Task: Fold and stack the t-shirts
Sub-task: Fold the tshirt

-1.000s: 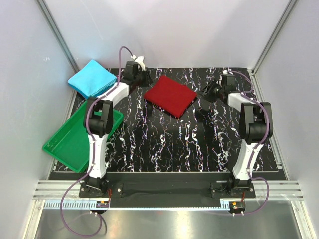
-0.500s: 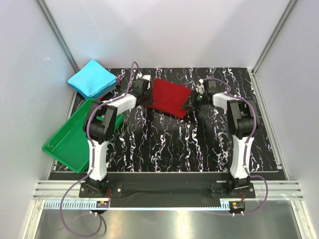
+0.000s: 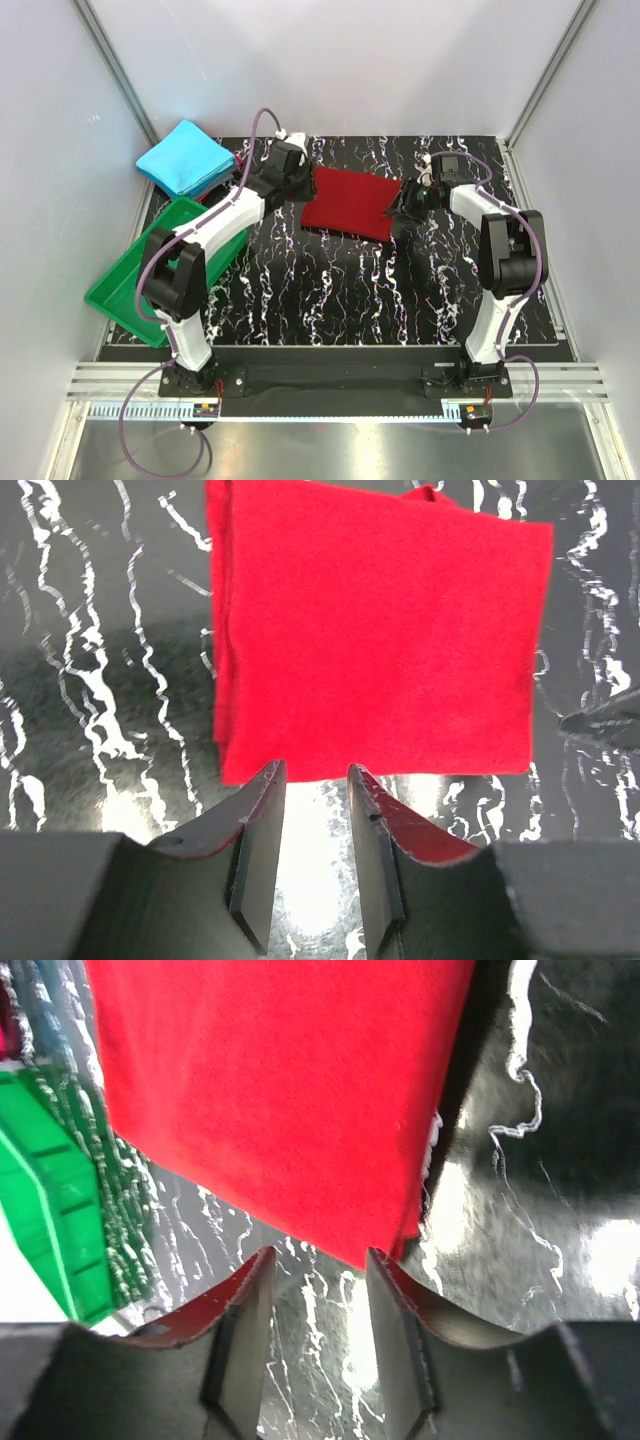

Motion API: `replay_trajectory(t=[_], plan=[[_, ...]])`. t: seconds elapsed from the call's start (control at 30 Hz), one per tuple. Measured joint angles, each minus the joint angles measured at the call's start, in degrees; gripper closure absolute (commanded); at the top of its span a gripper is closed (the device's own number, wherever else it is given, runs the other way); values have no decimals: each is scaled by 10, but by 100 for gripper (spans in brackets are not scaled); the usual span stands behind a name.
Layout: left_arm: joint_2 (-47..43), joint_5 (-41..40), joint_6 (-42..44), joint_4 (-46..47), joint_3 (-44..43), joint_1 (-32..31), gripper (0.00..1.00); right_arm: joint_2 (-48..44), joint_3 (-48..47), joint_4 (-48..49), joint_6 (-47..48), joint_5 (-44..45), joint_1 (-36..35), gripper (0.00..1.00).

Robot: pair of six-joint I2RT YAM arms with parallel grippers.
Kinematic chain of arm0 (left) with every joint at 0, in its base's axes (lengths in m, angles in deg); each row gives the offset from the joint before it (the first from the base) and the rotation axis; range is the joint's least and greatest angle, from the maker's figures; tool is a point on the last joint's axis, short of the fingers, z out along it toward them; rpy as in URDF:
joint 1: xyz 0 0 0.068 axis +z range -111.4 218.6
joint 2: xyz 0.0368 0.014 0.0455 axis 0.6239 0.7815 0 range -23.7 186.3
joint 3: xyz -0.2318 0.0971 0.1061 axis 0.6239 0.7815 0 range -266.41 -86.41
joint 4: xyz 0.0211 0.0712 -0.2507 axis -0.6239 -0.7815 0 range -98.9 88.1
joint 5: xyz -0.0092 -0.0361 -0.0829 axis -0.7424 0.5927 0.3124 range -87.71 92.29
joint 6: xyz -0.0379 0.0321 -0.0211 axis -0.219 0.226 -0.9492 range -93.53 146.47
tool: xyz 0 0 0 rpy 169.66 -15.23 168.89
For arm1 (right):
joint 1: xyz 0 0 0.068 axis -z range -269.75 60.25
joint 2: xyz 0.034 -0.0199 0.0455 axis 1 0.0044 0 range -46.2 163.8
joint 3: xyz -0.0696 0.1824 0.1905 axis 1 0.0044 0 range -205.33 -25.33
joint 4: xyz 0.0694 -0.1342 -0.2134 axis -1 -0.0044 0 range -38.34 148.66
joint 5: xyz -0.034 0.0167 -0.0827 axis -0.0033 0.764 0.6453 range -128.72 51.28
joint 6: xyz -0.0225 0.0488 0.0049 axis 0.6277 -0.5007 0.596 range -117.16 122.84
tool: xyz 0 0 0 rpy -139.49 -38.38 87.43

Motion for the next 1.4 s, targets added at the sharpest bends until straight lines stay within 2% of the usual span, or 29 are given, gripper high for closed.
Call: replay_trajectory(t=[0.13,0.23,0.57,0.6,0.63,0.67,0.7,0.77,0.8,0.87,1.0,1.03,1.1,1.13,1.17,1.23,1.27,1.4], plan=[[32,35,2,-9,-24,14,62,-12,9,-14,12,28,-3,43],[77,57,6,-16,-32,33,60,-7,11,-22,26,38,-3,43],[188,76,40,-65,-68,64,56,61,-8,-16,56,-5,-3,48],[191,83,42,-65,-71,64,57,62,-8,-15,59,-7,-3,49],[193,91,44,-64,-73,64,63,63,-8,-14,62,-8,-3,51],[194,98,44,-61,-74,64,82,63,-8,-13,63,-9,-3,53],[194,108,41,-59,-74,64,89,64,-8,-13,65,-9,-3,63],[194,121,39,-56,-73,64,100,64,-6,-11,69,-6,-3,77],[194,124,35,-51,-71,64,100,63,-3,-8,69,-4,-3,89],[186,124,26,-40,-53,64,100,58,13,0,67,3,-3,98],[136,120,-2,-31,16,57,100,21,61,0,60,10,-3,100],[117,116,-9,-30,34,53,94,7,76,1,58,12,-3,100],[79,112,-16,-30,65,43,78,-21,105,1,56,12,-3,88],[60,110,-19,-32,77,38,65,-33,118,0,55,14,-3,71],[45,108,-21,-34,87,34,60,-42,127,-1,55,16,-3,65],[23,104,-23,-38,95,27,53,-58,146,-6,56,26,-3,55],[16,103,-21,-41,95,26,53,-63,152,-9,55,30,-3,52],[24,100,-5,-48,61,36,53,-70,155,-15,52,40,-3,50]])
